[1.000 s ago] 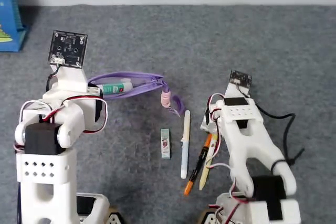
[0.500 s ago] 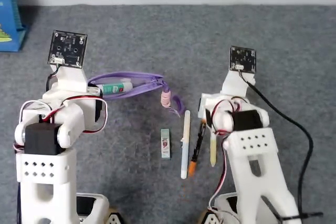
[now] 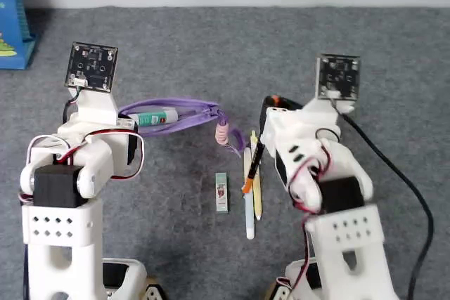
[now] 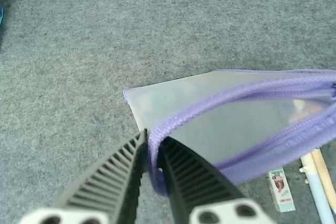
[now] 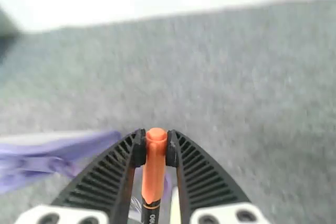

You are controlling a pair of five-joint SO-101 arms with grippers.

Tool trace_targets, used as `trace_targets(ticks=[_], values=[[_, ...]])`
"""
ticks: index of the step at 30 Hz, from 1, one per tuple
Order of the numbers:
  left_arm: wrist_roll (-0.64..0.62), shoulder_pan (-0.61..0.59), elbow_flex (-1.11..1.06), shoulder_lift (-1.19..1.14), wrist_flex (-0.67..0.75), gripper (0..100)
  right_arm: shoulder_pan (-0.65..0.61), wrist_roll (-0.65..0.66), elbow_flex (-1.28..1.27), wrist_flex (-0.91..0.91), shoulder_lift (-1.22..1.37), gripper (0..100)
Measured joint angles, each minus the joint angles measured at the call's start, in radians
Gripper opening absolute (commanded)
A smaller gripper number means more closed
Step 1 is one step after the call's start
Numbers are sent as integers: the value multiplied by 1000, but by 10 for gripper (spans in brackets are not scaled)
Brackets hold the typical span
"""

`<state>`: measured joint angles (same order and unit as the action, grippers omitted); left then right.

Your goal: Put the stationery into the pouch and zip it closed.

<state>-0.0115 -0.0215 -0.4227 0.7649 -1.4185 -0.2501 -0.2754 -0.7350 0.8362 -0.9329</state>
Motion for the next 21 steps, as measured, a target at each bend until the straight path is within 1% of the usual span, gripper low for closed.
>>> trace_targets(ticks=[4, 9, 13, 19, 21], values=[[0, 0, 0, 0, 0, 12, -55, 0, 2, 0, -129, 8], [0, 0, 0, 0, 0, 12, -133, 0, 64, -11, -269, 8], [0, 0, 0, 0, 0, 12, -189, 0, 77, -132, -341, 8], [0, 0, 0, 0, 0, 12, -304, 0, 77, -331, -328, 8], [0, 0, 0, 0, 0, 12, -321, 0, 77, -387, -328, 8]])
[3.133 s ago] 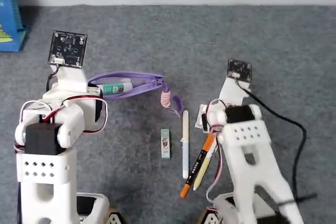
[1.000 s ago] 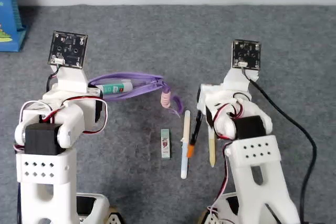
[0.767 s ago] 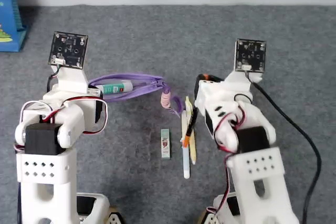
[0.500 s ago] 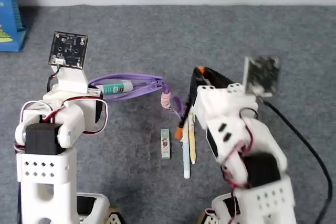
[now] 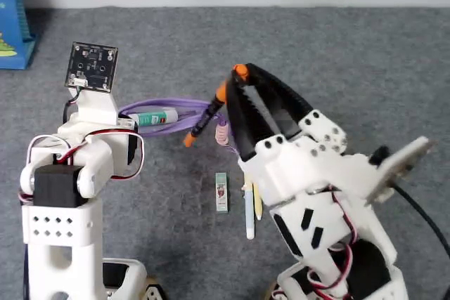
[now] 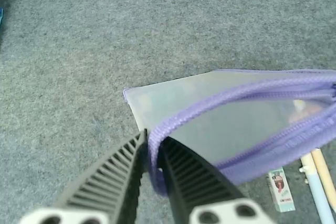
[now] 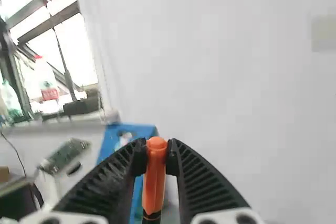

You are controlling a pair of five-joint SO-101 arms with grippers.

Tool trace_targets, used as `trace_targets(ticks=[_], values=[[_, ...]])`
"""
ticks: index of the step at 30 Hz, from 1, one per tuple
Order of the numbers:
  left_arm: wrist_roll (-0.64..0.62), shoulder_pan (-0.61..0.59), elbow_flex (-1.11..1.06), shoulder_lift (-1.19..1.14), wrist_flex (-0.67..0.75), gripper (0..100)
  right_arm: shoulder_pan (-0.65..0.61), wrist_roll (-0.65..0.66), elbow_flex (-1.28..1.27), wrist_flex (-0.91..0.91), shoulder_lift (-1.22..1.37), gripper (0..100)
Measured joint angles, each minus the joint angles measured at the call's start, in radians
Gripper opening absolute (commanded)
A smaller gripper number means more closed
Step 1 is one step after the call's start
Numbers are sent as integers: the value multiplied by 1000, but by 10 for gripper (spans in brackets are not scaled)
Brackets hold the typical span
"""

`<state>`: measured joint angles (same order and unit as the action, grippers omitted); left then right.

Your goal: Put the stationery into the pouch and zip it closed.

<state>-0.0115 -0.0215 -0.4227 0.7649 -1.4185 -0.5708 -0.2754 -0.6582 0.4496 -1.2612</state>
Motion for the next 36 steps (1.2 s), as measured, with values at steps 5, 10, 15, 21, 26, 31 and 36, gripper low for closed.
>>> trace_targets(ticks=[5, 10, 15, 21, 26, 31, 36], values=[[0, 0, 0, 0, 0, 12, -12, 0, 8, -132, 120, 8], [0, 0, 0, 0, 0, 12, -14, 0, 9, -210, 218, 8], [0, 0, 0, 0, 0, 12, -14, 3, 5, -245, 305, 8], [0, 0, 0, 0, 0, 12, -18, 180, -169, -465, 347, 40], [0, 0, 0, 0, 0, 12, -64, 269, -238, -476, 341, 223], [0, 2, -2, 0, 0, 12, -64, 265, -238, -327, 281, 203], [0, 2, -11, 0, 0, 12, -20, 222, -169, -46, 247, 113]])
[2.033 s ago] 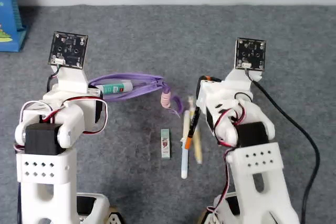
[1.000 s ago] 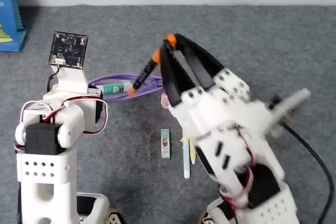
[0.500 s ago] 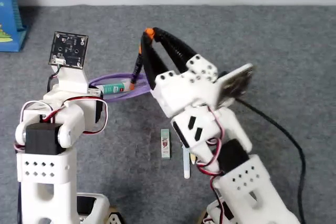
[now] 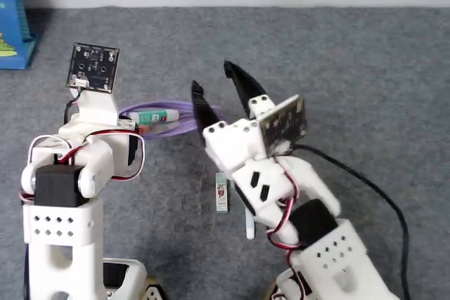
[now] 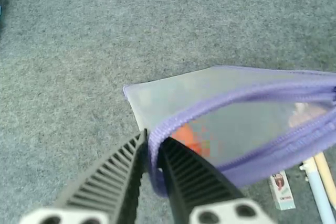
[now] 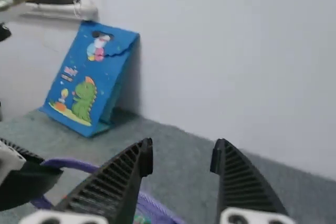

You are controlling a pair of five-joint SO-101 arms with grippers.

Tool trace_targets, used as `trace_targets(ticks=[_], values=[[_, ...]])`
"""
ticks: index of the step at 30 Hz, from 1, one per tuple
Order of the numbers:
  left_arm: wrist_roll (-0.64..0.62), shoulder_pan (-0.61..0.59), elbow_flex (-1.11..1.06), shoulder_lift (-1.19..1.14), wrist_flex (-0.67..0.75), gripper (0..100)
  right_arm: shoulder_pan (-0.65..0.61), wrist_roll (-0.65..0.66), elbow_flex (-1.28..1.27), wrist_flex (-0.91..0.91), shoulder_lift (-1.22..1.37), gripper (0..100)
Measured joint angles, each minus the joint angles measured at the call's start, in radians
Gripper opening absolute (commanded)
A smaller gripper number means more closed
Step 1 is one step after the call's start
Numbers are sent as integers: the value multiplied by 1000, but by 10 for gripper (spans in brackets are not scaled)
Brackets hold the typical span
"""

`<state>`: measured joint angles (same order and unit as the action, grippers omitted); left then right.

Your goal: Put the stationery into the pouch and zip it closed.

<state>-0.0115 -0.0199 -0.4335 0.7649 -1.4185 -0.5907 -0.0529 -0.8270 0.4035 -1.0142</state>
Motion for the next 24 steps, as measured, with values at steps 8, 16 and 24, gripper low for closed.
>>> trace_targets(ticks=[8, 16, 24], values=[[0, 0, -2, 0, 0, 12, 203, -176, 173, 574, 87, 131], [0, 0, -3, 0, 0, 12, 259, -232, 175, 744, 377, 137], [0, 0, -9, 0, 0, 12, 264, -242, 175, 537, 712, 136]])
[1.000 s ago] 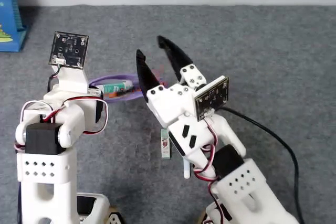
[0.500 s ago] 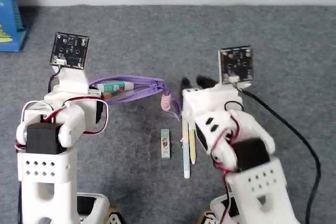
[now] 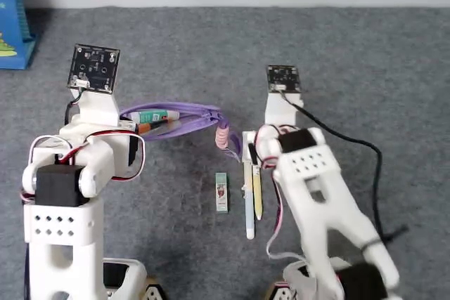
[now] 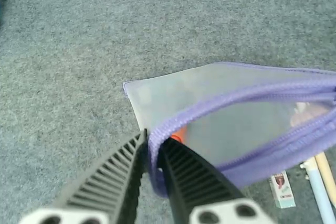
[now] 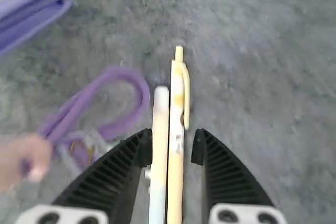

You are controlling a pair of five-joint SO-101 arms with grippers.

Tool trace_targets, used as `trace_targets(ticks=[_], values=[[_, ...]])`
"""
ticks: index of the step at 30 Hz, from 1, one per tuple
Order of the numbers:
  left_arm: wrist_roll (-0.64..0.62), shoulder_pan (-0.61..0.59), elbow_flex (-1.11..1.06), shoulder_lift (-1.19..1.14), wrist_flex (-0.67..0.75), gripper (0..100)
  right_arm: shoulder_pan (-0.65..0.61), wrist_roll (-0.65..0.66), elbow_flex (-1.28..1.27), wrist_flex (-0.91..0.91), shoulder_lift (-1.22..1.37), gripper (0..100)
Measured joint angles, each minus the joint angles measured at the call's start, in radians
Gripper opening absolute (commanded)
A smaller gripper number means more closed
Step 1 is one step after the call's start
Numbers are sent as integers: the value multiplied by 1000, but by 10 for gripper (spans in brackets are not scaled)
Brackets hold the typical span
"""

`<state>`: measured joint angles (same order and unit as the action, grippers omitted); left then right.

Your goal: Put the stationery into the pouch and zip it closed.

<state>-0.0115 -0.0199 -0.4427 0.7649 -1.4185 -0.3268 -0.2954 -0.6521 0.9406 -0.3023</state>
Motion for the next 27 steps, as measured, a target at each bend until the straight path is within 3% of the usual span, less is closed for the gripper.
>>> trace_targets(ticks=[9, 19, 23, 27], values=[[0, 0, -2, 0, 0, 12, 3, 74, 2, -288, 307, 134], [0, 0, -17, 0, 0, 12, 69, 81, 104, -313, 457, 129], [0, 0, -18, 0, 0, 12, 84, 126, 104, -307, 457, 8], [0, 0, -21, 0, 0, 12, 104, 141, 109, -282, 457, 17]])
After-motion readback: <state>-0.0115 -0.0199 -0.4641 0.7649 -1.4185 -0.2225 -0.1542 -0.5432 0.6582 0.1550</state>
